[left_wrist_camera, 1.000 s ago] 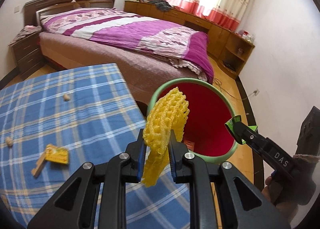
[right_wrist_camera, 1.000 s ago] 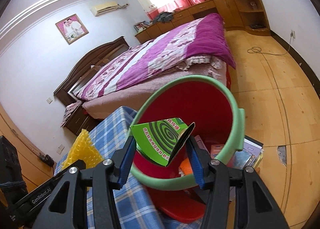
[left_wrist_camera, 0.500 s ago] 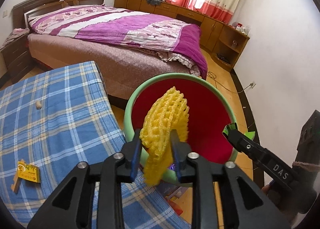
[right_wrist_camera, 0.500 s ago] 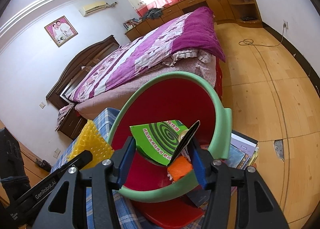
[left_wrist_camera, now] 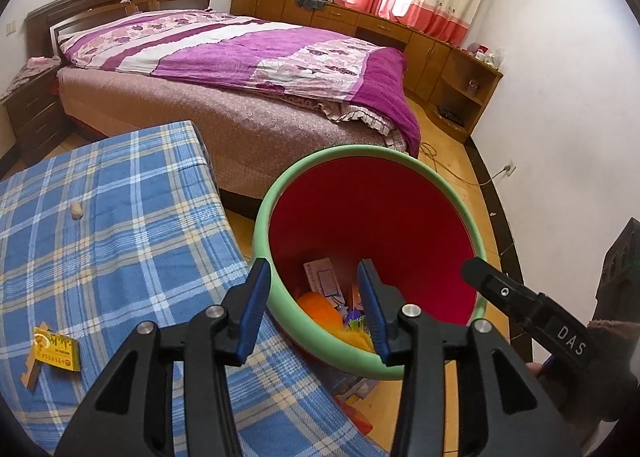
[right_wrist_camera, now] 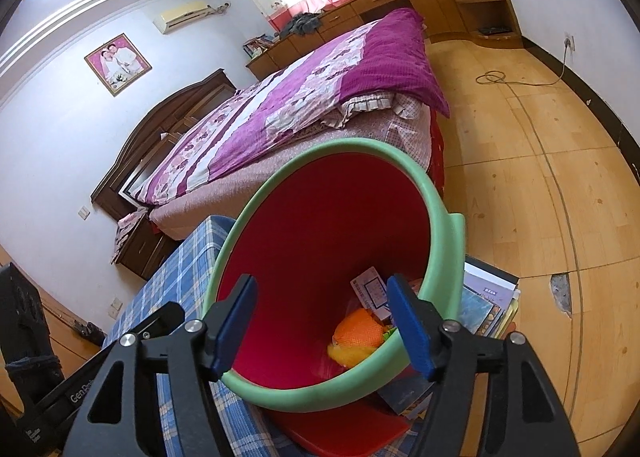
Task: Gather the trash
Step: 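Open both tools to drop the net and packet into the bucket, then move both open tools back over the table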
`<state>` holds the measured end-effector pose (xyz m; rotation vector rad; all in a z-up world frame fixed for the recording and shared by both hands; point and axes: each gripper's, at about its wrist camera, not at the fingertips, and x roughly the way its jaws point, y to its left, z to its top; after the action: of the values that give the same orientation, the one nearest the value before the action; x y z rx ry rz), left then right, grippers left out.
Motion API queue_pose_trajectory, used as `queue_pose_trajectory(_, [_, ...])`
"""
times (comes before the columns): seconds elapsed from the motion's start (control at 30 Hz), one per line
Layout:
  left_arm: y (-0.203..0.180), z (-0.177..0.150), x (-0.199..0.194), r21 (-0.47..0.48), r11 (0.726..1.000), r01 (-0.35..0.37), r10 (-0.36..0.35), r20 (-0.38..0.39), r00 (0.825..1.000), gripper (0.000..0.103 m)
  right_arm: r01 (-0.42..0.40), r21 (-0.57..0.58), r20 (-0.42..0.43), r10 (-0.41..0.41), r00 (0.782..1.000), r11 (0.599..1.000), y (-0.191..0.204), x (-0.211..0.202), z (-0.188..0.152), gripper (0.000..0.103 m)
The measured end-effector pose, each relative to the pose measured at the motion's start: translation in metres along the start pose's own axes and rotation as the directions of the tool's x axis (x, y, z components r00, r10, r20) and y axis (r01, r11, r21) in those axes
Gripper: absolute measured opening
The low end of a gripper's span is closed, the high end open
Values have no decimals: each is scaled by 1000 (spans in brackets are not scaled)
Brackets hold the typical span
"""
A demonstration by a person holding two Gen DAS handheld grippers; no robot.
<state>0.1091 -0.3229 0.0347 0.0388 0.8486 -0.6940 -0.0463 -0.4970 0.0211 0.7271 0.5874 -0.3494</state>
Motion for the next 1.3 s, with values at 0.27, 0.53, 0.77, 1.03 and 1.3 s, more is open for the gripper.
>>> queue_pose_trajectory(0.27, [13,-6,-17,-29,999,-14,14,8,1000,45,2,-5,12,-2,1000,1000,5,-8,-2,73])
queue_pose_trajectory(0.53, [35,-13,-38,-83,996,-40,42,21,999,45,-13,-21,5,13,1000,1000,17,-14,-9,77])
queue_pose_trajectory(0.77, [60,-21,-59,-133,987,-87,92,31,995,45,-28,-60,-11,27,1000,998,39,-18,-20,77])
queue_pose_trajectory(1.03, [86,-30,-84,-176,975,-133,143,45,989,45,-40,-99,-29,37,999,994,64,-23,-30,77])
queue_pose_trajectory(1.3, [111,-42,-110,-229,958,-172,190,60,980,45,-59,-139,-47,53,997,988,87,-30,-45,78])
